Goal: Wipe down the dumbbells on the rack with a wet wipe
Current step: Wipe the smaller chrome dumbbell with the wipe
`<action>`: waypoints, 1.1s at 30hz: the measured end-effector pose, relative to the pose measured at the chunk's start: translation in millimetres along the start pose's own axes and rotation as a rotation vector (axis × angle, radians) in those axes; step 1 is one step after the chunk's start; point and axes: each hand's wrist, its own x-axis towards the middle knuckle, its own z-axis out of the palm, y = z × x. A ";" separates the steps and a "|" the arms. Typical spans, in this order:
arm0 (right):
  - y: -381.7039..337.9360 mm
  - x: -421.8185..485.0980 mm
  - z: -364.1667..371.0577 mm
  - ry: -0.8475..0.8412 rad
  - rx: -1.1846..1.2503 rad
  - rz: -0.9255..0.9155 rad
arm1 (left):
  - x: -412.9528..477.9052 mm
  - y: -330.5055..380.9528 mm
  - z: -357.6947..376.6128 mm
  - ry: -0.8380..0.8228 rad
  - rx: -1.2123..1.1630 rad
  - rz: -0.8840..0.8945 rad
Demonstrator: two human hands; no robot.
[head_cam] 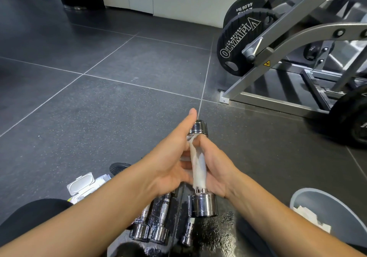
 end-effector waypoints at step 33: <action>-111.2 -31.3 71.5 0.012 0.457 -0.549 | -15.2 17.5 -12.5 0.494 1.189 0.975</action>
